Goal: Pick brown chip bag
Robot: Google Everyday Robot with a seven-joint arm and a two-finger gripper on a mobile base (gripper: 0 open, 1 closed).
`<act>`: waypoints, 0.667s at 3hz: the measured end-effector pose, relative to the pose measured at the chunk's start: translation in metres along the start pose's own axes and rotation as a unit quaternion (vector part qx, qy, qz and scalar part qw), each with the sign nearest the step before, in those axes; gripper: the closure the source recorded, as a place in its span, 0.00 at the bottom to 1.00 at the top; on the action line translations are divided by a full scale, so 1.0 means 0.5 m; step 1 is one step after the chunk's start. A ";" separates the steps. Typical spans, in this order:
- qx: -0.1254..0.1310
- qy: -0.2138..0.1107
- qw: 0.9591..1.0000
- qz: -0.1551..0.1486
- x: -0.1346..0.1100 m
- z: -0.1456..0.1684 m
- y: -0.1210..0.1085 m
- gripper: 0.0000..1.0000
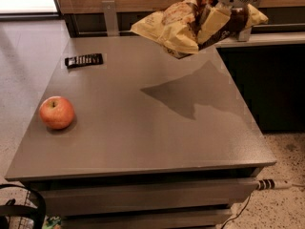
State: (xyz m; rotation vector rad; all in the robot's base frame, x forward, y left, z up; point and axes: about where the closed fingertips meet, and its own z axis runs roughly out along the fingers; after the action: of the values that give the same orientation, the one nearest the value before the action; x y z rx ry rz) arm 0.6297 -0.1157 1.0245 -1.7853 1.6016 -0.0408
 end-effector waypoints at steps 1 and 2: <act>0.000 0.000 1.000 0.000 0.000 0.000 0.000 1.00; -0.001 0.000 1.000 0.000 -0.001 0.002 0.000 0.96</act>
Offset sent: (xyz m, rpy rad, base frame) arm 0.0000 0.0000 0.0000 0.0000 0.0000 0.0000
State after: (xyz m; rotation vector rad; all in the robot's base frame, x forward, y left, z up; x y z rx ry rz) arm 0.6299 -0.1148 1.0238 -1.7869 1.6010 -0.0392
